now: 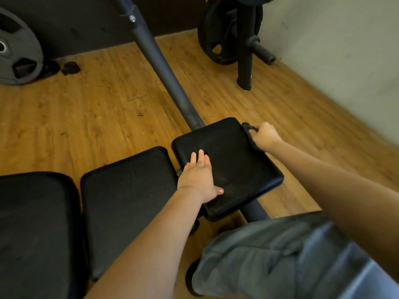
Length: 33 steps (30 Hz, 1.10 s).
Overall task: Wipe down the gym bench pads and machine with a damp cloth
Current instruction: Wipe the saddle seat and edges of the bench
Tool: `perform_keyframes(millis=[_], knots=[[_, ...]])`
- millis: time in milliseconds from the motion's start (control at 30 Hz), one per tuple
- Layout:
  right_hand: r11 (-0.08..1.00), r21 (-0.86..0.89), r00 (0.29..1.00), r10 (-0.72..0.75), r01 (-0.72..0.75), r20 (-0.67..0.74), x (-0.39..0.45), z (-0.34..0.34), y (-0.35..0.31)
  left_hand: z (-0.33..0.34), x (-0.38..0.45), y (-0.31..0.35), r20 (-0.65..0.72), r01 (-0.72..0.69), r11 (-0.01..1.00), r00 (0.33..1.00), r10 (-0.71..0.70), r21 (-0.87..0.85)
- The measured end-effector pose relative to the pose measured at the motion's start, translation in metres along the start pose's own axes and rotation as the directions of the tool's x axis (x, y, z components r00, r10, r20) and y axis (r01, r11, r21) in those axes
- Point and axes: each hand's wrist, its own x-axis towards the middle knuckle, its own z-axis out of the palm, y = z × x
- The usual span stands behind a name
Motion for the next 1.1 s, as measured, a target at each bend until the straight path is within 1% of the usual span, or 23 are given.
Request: perform_keyframes(millis=[67, 167, 233, 333, 400, 500, 567, 633, 733, 800, 933, 1100], knots=[[0.999, -0.047, 0.999, 0.012, -0.01, 0.037, -0.025, -0.007, 0.02, 0.0, 0.0, 0.0, 0.002, 0.003, 1.0, 1.0, -0.003, 0.006], [0.99, -0.137, 0.994, -0.004, 0.019, 0.107, -0.06, -0.019, 0.036, -0.001, -0.003, 0.001, 0.01, 0.015, 1.0, 1.0, -0.015, 0.013], [0.981, -0.191, 0.992, -0.001, 0.026, 0.129, -0.077, -0.027, 0.043, -0.002, -0.005, 0.003, 0.014, 0.029, 0.999, 0.999, -0.029, 0.013], [0.973, -0.23, 0.989, 0.039, -0.006, 0.141, -0.091, -0.03, 0.053, -0.001, -0.007, 0.003, 0.002, 0.051, 0.999, 0.999, -0.051, -0.013], [0.977, -0.211, 0.992, 0.058, -0.033, 0.115, -0.094, -0.027, 0.054, 0.004, -0.01, 0.003, -0.033, 0.063, 0.997, 0.997, -0.065, -0.053], [0.993, -0.107, 0.998, 0.045, -0.041, 0.036, -0.087, -0.02, 0.047, 0.01, -0.014, 0.002, -0.079, 0.076, 0.994, 0.993, -0.082, -0.078], [0.998, -0.056, 1.0, -0.001, 0.001, -0.003, -0.076, -0.014, 0.038, 0.01, -0.013, 0.002, -0.082, 0.073, 0.995, 0.994, -0.078, -0.064], [0.999, -0.008, 0.997, -0.033, 0.032, -0.074, -0.062, -0.005, 0.025, 0.008, -0.01, 0.001, -0.068, 0.065, 0.996, 0.995, -0.069, -0.054], [0.995, 0.089, 0.988, -0.026, 0.039, -0.151, -0.035, 0.009, 0.009, 0.008, -0.007, 0.0, -0.06, 0.065, 0.996, 0.996, -0.069, -0.058], [0.995, 0.098, 0.987, 0.001, 0.015, -0.163, -0.017, 0.013, -0.001, 0.009, -0.006, 0.0, -0.067, 0.055, 0.996, 0.996, -0.06, -0.067], [0.997, 0.07, 0.989, 0.039, -0.029, -0.141, 0.015, 0.015, -0.035, 0.011, -0.006, -0.003, -0.075, 0.036, 0.995, 0.996, -0.044, -0.098], [1.0, -0.003, 0.985, 0.022, -0.022, -0.17, 0.028, 0.024, -0.054, 0.011, -0.004, -0.002, -0.051, 0.045, 0.995, 0.998, -0.049, -0.087]])
